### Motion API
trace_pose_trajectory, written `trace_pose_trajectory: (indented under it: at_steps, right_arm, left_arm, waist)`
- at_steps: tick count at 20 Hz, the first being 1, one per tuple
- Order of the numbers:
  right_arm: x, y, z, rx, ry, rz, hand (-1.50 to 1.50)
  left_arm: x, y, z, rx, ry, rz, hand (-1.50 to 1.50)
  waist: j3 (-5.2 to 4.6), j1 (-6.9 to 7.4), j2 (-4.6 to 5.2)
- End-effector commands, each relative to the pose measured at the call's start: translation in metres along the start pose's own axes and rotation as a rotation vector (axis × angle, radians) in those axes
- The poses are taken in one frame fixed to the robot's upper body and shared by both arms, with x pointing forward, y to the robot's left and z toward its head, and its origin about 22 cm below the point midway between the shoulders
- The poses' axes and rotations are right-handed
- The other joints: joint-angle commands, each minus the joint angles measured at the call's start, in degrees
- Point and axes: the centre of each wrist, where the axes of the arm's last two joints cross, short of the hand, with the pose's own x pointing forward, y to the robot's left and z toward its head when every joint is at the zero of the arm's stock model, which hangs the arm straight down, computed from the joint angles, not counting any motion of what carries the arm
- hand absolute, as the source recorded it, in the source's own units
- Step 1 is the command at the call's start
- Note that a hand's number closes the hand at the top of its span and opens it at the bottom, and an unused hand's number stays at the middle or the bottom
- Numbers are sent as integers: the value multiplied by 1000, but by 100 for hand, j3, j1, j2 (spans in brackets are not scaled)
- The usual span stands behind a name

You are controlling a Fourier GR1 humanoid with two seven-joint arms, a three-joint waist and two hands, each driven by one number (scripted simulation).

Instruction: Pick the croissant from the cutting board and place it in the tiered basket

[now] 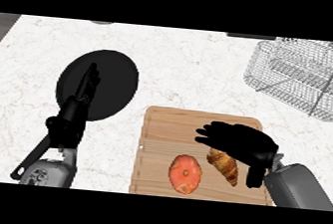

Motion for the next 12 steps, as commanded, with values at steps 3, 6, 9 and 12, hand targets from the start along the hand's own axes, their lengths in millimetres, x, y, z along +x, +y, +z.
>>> trace_pose_trajectory:
  at_steps: [3,6,9,12]
  right_arm:
    - [7,24,-13,-58,-13,-68,150]
    - [10,8,-19,-121,-33,3,150]
    - [4,18,-27,-182,-55,118,150]
    - [-6,31,-35,-206,-63,120,150]
  left_arm:
    - [0,-2,5,-2,8,-1,0]
    - [15,-5,-1,7,-1,-3,0]
    - [6,2,-4,4,-2,13,0]
    - [4,-5,1,19,-11,0,0]
  waist:
    - [1,1,0]
    - [1,-2,-1]
    - [2,10,5]
    - [2,19,6]
